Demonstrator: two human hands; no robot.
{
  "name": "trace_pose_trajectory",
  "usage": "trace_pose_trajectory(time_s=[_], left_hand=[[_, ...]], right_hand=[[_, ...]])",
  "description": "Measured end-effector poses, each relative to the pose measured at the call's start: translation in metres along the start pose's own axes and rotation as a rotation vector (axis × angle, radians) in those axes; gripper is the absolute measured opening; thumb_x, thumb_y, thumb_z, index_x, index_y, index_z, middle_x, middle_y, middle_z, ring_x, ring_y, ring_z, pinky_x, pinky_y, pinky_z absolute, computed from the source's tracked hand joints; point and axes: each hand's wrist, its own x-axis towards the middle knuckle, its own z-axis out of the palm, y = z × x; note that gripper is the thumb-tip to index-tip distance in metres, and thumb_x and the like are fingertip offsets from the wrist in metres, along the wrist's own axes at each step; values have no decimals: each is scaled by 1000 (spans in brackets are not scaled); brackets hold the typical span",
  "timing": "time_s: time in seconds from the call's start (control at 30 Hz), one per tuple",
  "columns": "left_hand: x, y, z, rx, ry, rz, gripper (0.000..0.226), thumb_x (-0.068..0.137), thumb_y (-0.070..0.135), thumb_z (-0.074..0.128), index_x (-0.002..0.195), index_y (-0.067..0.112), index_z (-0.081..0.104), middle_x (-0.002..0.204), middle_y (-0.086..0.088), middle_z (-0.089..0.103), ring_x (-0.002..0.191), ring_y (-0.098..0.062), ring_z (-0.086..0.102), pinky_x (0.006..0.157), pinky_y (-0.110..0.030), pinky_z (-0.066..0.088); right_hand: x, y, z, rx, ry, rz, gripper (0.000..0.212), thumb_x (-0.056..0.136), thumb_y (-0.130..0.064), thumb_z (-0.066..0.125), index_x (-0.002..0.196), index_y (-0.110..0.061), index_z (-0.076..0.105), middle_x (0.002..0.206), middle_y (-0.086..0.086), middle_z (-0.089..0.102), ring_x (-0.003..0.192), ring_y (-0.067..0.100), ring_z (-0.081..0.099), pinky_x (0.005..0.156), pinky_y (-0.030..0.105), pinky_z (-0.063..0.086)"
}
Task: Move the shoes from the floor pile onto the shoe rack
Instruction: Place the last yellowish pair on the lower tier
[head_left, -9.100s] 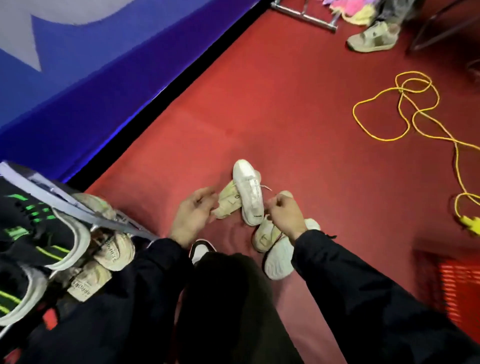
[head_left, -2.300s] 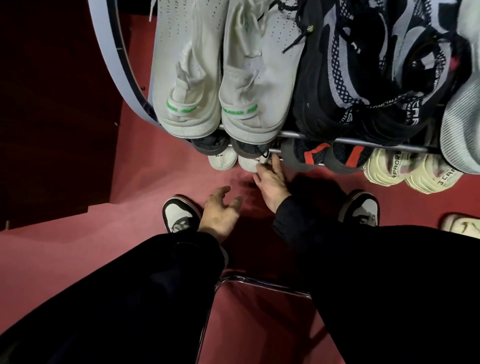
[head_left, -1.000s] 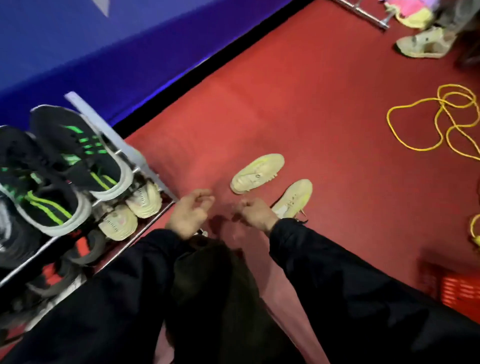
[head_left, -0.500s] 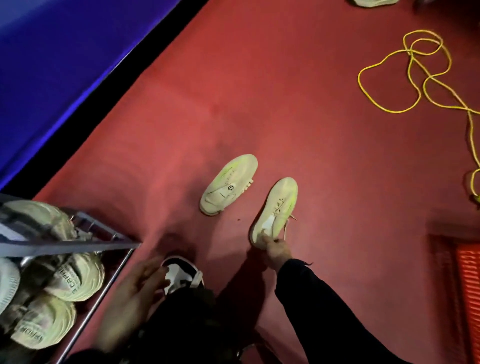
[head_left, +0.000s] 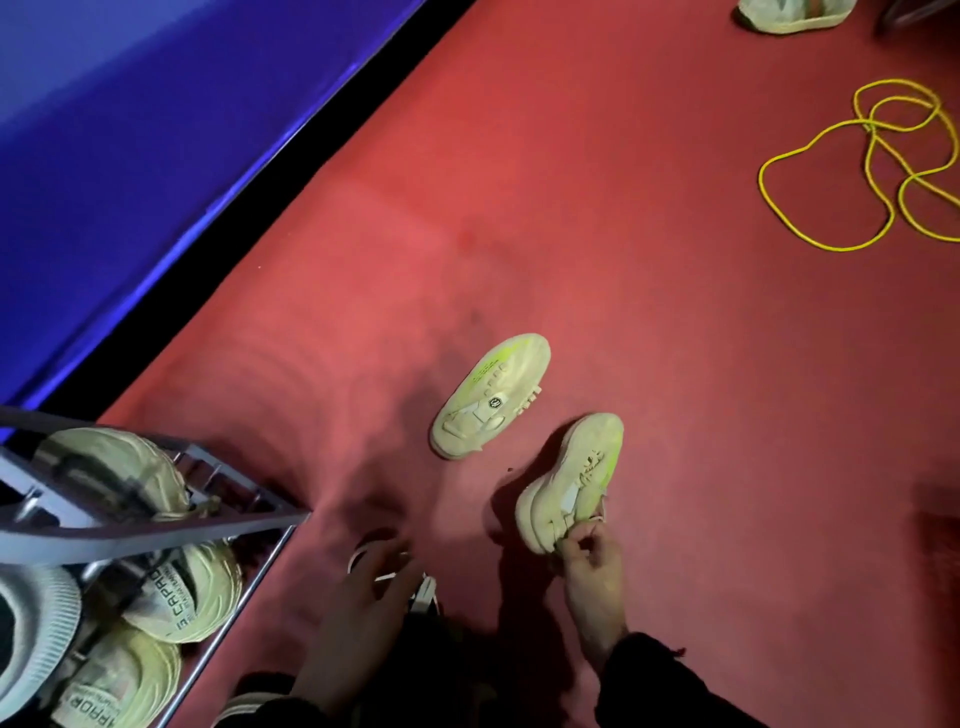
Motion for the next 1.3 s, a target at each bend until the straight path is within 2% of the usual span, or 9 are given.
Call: trace_pose_trajectory(time_s=[0.1,0.23,0.43,0.57,0.7,0.93,1.07,1.17,1.3], left_hand=[[3,16,15,-3,-76,16,59,70,63,67,120,30,63,113,16,66,103,2,65,99,-36,53],[3,31,21,-72,-83,93,64,68,51,77,123,21,62,107,3,76,101,-22,72,86,-40,59],[3,9,-22,-138,69,141,34,83,33,75,115,28,65,103,3,77,97,-18,73,84,-40,60],[-5,-17,-46,-149,25,135,81,57,50,84,131,42,55,112,10,75,102,-12,72,82,-37,61],[-17,-18,-58,40,29,255,80,59,47,77,131,25,51,128,29,60,113,28,48,93,4,32],[-25,-27,-59,-221,41,91,68,59,39,85,122,26,64,109,-7,75,103,-23,71,91,-47,52],[-45,13,-45,-462,-68,124,40,80,28,74,117,13,70,111,-21,73,104,-32,68,90,-42,51],[-75,49,-38,-613,-41,221,25,81,8,72,105,0,72,104,-10,75,96,-22,72,83,-30,58],[-117,71,-37,-757,-67,239,40,76,13,75,112,-3,70,116,-26,70,110,-40,65,106,-51,45]], right_hand=[[-39,-23,2,-9,-123,-126,11,83,-17,65,82,-14,54,74,2,55,68,22,47,65,41,40],[-73,-61,23,-5,-423,-273,7,87,-24,61,87,-19,55,76,-5,52,69,12,48,67,32,44],[10,-66,81,-214,-173,-3,24,97,-47,55,93,-23,55,89,-9,68,88,17,66,92,42,52],[79,-59,131,-259,-183,132,64,79,-67,59,112,-13,68,111,4,75,108,28,70,97,41,53],[94,-60,152,-302,-146,209,39,94,-29,62,121,-2,67,119,15,72,111,34,67,91,35,52],[15,-35,112,-297,-286,1,21,83,-40,63,104,-39,62,99,-7,75,91,21,73,87,49,59],[-59,-82,77,-334,-568,-103,19,95,-13,64,102,-30,66,93,1,76,83,6,73,74,24,58],[-95,-136,52,-357,-773,-234,22,92,-15,68,112,-23,70,106,2,78,99,20,73,88,39,59],[-128,-217,19,-403,-957,-290,30,91,1,66,116,-16,70,110,-5,78,102,10,71,87,27,55]])
